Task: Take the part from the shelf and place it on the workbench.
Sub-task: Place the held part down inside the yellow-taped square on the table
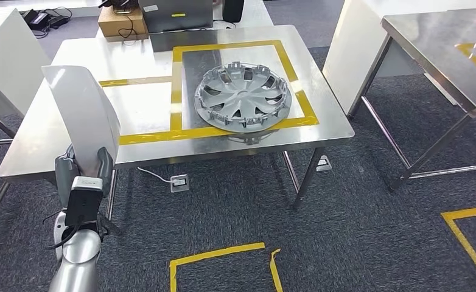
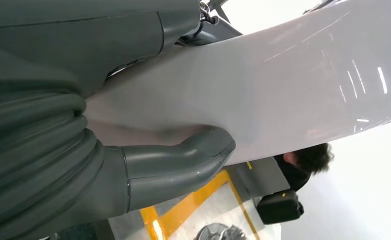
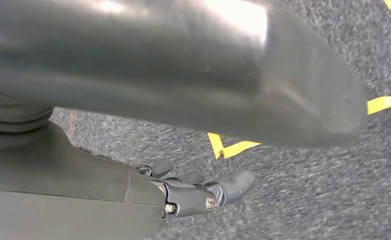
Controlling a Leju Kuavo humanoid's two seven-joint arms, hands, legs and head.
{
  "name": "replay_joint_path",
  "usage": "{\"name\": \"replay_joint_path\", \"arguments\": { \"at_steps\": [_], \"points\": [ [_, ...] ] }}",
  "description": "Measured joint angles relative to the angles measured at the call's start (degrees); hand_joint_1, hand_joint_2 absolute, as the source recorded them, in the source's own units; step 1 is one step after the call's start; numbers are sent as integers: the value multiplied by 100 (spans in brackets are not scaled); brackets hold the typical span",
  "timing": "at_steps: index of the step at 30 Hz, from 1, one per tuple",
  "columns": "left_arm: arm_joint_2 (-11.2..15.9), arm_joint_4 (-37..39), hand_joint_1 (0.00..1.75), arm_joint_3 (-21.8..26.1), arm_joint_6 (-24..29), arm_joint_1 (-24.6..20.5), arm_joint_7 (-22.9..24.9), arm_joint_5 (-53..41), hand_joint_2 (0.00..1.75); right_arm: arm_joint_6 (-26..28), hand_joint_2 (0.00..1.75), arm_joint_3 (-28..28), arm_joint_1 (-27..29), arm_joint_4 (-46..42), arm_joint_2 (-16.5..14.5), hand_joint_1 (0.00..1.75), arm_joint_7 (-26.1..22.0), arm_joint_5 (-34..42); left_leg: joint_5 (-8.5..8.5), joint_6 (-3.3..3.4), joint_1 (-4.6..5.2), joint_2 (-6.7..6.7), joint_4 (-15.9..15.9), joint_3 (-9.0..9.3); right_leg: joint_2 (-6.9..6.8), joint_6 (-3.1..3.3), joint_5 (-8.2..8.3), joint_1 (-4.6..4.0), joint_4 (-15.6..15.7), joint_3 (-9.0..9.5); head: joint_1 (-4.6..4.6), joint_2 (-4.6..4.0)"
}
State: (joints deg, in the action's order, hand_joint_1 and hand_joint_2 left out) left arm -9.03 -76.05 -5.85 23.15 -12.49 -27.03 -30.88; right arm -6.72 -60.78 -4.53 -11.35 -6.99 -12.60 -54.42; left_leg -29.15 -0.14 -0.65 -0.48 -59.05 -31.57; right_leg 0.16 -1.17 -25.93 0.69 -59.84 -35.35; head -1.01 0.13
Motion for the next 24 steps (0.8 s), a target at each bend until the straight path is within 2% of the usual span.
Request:
{"name": "replay_joint_path", "arguments": {
  "at_steps": [3, 5, 6, 8, 9, 10, 11, 12, 13, 14, 15, 16, 18, 20, 21, 23, 24],
  "points": [
    [-1, -6, 175, 1, 0, -2, -2, -4, 175, -23, 0, -1, -2, 1, -1, 0, 13, -3, -43, -105, -1, 0, 29, 36, 8, 118, -65, -15, 76, 53, 10, 0],
    [-1, -15, 175, 1, 1, -20, -4, -5, 175, -24, 0, -2, 1, 1, 1, 0, 20, -8, -158, -163, -12, 9, -177, -35, 6, 208, -92, 2, 115, 136, 27, 0],
    [0, -17, 175, 1, 1, -31, -4, -5, 175, -20, 0, -2, -1, 1, 3, 0, 35, -13, -273, -181, -15, 14, -463, -178, 3, 248, -114, 5, 128, 181, 35, 0],
    [0, -4, 175, 1, -4, -42, -2, -5, 175, -13, 0, -2, -11, 1, 5, 0, 75, -20, -520, -199, -14, 19, -1257, -647, 2, 299, -176, -8, 130, 251, 43, 0],
    [0, 6, 175, 1, -9, -39, -1, -5, 175, -10, 0, -2, -14, 1, 6, 0, 96, -20, -553, -200, -14, 19, -1551, -857, 6, 309, -210, -18, 130, 288, 44, 0],
    [0, 15, 175, 1, -13, -37, 1, -5, 175, -10, 0, -3, -13, 1, 5, 0, 108, -20, -464, -192, -13, 19, -1633, -972, 13, 311, -247, -26, 129, 333, 44, 0],
    [1, 22, 175, 1, -14, -39, 1, -5, 175, -11, 0, -3, -10, 1, 4, 0, 114, -20, -262, -174, -10, 19, -1483, -970, 20, 307, -288, -32, 128, 388, 44, 0],
    [2, 25, 175, 1, -15, -44, 2, -5, 175, -15, 0, -4, -7, 1, 2, 0, 120, -21, 5, -148, -5, 19, -1156, -870, 25, 300, -330, -36, 127, 447, 45, 0],
    [3, 26, 175, 1, -16, -50, 0, -5, 175, -20, 0, -4, -4, 1, -1, 0, 120, -23, 239, -113, 7, 19, -768, -722, 29, 282, -377, -43, 125, 498, 43, 0],
    [4, 25, 175, 1, -17, -56, -1, -5, 175, -24, 0, -4, -6, 1, -3, 0, 121, -26, 377, -83, 20, 20, -424, -572, 33, 256, -423, -53, 118, 532, 44, 0],
    [3, 25, 175, 0, -22, -60, -2, -7, 175, -28, 0, -4, -11, 1, -4, 0, 121, -30, 425, -54, 31, 20, -206, -471, 34, 226, -459, -60, 118, 549, 40, 0],
    [2, 25, 175, 0, -27, -61, -4, -13, 175, -31, 0, -4, -16, 1, -5, 0, 123, -34, 400, -25, 44, 16, -101, -414, 34, 191, -487, -64, 126, 556, 35, 0],
    [1, 14, 175, 3, -38, -60, -4, -32, 175, -36, 0, -4, -27, 1, -4, 0, 127, -43, 350, 32, 38, 4, -53, -382, 27, 123, -525, -62, 154, 585, 26, 0],
    [3, -10, 175, 6, -39, -65, -6, -46, 175, -39, 0, -4, -34, 1, -6, 0, 127, -51, 326, 96, 13, 0, -4, -323, 18, 56, -628, -58, -10, 536, 14, 0],
    [2, -21, 175, 6, -39, -65, -6, -49, 175, -40, 0, -4, -37, 1, -9, 0, 127, -53, 311, 123, -2, 5, 15, -290, 15, 27, -740, -47, -266, 403, 5, 0],
    [7, -27, 175, 6, -39, -55, -5, -52, 175, -44, 0, -4, -36, 2, -17, 0, 139, -61, 261, 154, 1, 16, 20, -246, 11, -15, -1006, -26, -1035, -70, -7, 0],
    [10, -27, 175, 6, -39, -42, -4, -53, 175, -45, 0, -4, -28, 2, -20, 0, 151, -65, 231, 157, 2, 16, 18, -221, 10, -29, -1061, -16, -1359, -307, -9, 0]
  ]
}}
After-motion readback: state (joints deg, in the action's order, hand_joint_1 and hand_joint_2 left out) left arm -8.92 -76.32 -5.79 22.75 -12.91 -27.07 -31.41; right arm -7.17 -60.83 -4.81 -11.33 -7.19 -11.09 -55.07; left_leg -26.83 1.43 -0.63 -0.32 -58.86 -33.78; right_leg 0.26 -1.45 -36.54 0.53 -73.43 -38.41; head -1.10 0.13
